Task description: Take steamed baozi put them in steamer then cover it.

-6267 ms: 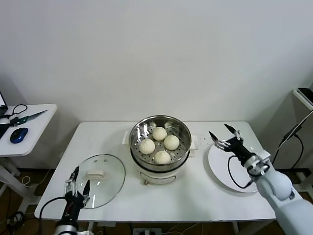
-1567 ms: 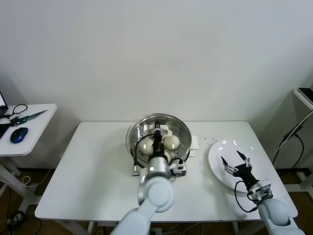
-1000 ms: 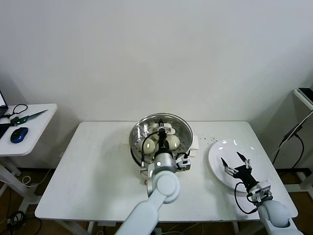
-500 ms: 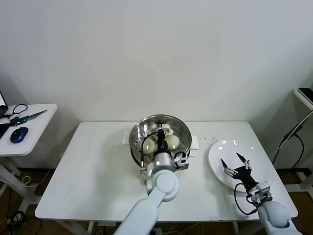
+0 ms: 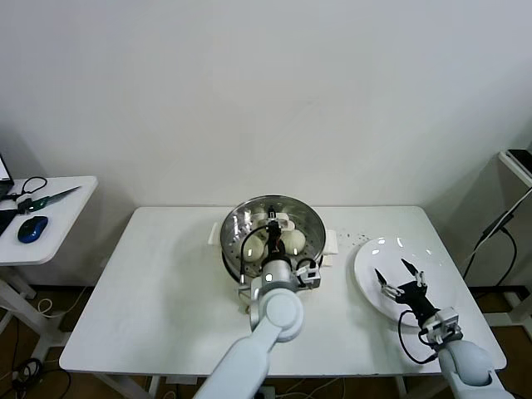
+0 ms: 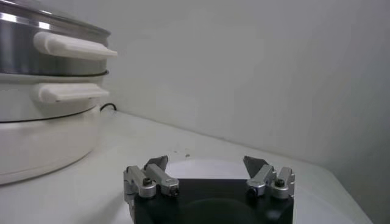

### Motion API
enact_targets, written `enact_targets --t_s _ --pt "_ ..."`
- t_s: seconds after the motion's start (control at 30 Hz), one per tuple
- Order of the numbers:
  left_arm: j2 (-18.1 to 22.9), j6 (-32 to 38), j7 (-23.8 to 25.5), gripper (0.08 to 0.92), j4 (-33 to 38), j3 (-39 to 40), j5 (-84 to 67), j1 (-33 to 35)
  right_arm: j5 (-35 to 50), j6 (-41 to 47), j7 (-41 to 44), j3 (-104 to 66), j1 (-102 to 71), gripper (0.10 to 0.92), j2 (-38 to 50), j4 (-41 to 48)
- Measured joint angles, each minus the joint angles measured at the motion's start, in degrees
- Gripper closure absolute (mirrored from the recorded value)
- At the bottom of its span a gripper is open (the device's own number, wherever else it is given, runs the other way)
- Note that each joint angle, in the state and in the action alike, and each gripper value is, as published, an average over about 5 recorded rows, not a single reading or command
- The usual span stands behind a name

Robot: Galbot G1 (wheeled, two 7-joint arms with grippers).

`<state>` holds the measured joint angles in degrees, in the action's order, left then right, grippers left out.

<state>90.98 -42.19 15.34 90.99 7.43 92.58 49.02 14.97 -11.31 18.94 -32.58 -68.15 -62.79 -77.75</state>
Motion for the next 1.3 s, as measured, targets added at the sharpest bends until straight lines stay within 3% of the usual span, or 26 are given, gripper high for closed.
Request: enact_targets --t_s 0.33,0.43,0.73,1.1,1.3 --pt "-0.1 0.0 -0.3 0.852 0.1 0.1 0.2 0.5 -0.5 0.0 0.1 0.1 0.1 0.203 -0.2 0.0" --pt "-0.3 0.0 -0.2 0.814 0.5 0.2 0.0 0.4 -0.6 0.0 0.2 0.0 0.1 0.203 -0.2 0.0" --pt "-2.3 0.0 0.2 0.558 3.4 1.5 -1.6 0.8 -0.9 0.9 0.2 -0.4 -0.1 0.203 0.1 -0.6" --pt "-7.7 0.0 1.0 0.242 11.2 2.5 -4.6 3.7 -1.3 4.2 -0.4 -1.0 0.0 0.203 0.7 -2.3" --pt "-11.5 0.0 0.1 0.179 17.5 1.9 -7.6 7.2 -0.3 6.0 -1.1 -1.3 -0.2 0.203 0.6 -3.6"
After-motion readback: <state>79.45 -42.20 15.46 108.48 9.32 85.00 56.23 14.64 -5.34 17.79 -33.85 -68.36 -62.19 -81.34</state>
